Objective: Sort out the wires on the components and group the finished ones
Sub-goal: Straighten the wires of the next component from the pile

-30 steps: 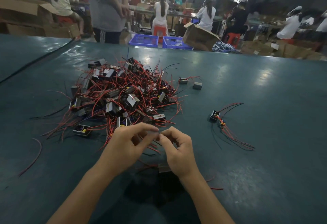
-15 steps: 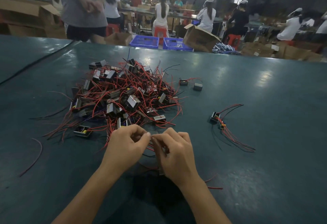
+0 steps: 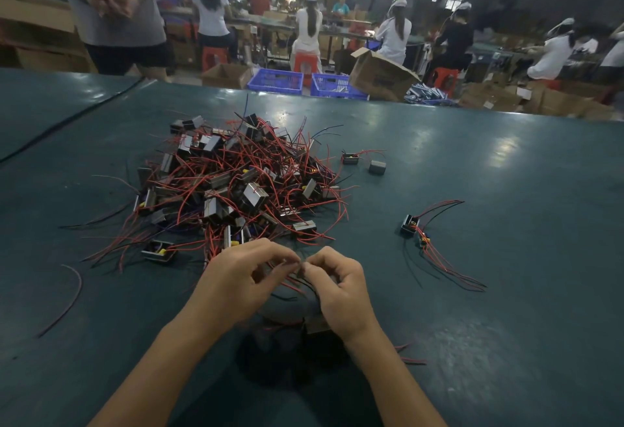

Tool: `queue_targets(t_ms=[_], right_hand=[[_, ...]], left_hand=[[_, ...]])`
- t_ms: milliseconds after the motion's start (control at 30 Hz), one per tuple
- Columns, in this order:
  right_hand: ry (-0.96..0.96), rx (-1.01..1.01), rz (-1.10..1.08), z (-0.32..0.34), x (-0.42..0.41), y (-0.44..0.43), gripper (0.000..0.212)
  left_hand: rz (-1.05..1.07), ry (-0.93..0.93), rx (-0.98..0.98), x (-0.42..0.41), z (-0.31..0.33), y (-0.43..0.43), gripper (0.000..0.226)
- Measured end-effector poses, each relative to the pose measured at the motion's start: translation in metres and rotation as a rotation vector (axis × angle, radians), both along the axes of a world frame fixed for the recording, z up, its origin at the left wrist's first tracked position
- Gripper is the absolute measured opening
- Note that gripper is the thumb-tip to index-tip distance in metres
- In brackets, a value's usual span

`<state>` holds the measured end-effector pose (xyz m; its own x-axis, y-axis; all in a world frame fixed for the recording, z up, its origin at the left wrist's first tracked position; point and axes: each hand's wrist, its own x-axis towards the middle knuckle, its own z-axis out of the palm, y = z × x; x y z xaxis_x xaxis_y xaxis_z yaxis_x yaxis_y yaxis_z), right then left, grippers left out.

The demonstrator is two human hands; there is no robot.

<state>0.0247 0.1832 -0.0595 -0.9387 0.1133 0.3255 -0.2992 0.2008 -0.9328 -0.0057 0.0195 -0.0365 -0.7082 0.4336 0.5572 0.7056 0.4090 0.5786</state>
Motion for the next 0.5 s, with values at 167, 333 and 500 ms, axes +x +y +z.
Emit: queue_targets(t_ms=[167,333,500], right_hand=[[-0.037,-0.059,0.111,0.0027,-0.0003,0.0031,0.019],[-0.009,0.096,0.028,-0.002,0.0006,0.0033,0.016],[-0.02,0.097,-0.013,-0.0032,-0.0018,0.0044,0.015]], left_hand=[[0.018,0.172,-0.084,0.0057,0.0003,0.0018,0.022],[0.077,0.168,-0.152,0.0025,-0.0022,-0.0004,0.026],[0.061,0.178,-0.213,0.0043,-0.0023,0.0012,0.025]])
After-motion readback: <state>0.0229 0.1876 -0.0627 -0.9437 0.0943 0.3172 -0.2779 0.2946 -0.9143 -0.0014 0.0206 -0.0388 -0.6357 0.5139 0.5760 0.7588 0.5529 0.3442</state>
